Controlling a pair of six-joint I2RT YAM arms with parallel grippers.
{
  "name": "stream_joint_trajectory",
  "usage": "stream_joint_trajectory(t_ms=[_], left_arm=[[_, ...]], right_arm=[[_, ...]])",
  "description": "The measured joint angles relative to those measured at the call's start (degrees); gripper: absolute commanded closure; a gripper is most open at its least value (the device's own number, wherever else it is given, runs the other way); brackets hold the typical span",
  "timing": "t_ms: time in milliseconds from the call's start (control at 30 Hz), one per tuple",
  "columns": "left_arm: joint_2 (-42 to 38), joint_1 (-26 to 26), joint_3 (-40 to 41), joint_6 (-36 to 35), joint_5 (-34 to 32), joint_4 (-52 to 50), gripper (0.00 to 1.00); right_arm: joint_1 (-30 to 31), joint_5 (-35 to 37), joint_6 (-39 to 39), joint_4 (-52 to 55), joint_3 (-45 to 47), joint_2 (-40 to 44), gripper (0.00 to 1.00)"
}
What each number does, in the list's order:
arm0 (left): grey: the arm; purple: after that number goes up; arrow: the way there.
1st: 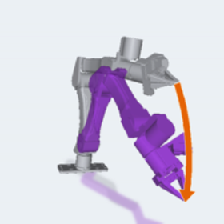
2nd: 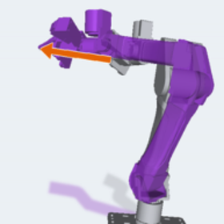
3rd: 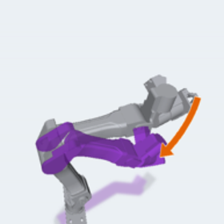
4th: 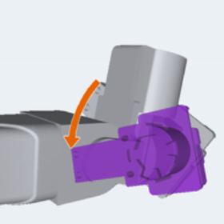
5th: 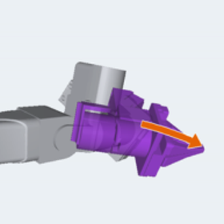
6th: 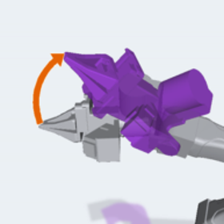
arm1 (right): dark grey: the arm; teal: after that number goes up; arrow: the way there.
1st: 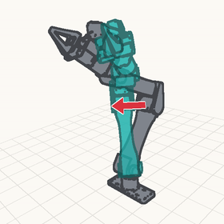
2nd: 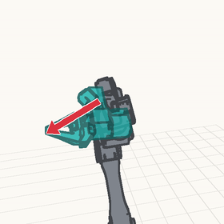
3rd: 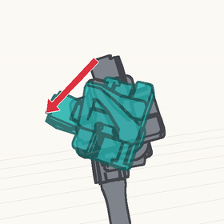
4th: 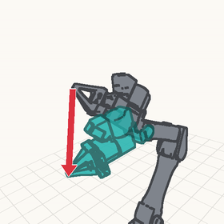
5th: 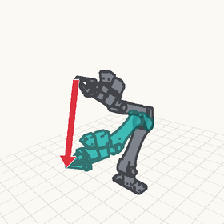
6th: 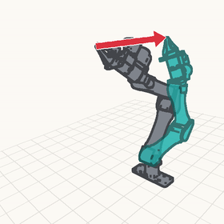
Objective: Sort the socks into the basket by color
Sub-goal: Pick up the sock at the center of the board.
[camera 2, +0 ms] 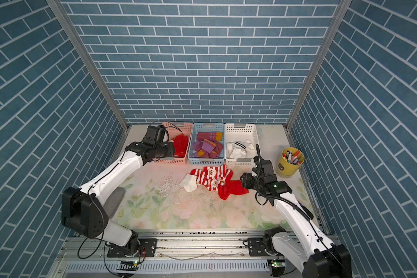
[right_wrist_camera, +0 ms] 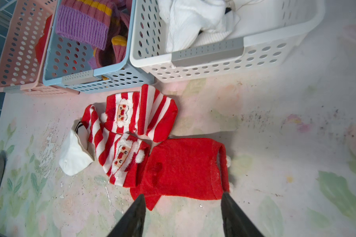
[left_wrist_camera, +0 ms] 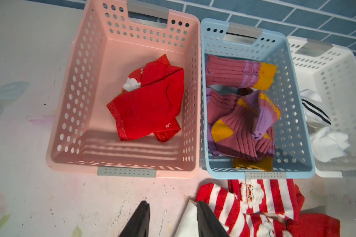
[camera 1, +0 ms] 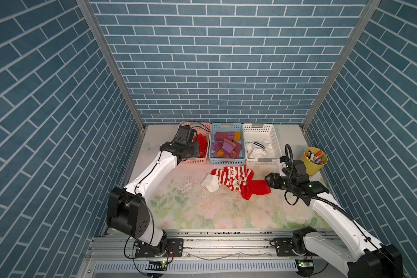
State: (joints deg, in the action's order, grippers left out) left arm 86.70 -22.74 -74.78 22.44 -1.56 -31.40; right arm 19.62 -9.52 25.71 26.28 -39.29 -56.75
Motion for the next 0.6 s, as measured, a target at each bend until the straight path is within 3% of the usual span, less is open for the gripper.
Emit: stream_joint_trajectory(t_ms=[367,600], left_arm=[[-3.5,-4.3,8.3,2.6,-1.4,0.4,0.54],[-3.5,-4.4,10.8,3.8,-1.4,0.4,0.54]], right_arm=[[7.4,0.2,0.9,-2.6,1.7,-9.4,0.26],[12.2,4.2,1.0,-3.2,1.6,-15.2,0.24]])
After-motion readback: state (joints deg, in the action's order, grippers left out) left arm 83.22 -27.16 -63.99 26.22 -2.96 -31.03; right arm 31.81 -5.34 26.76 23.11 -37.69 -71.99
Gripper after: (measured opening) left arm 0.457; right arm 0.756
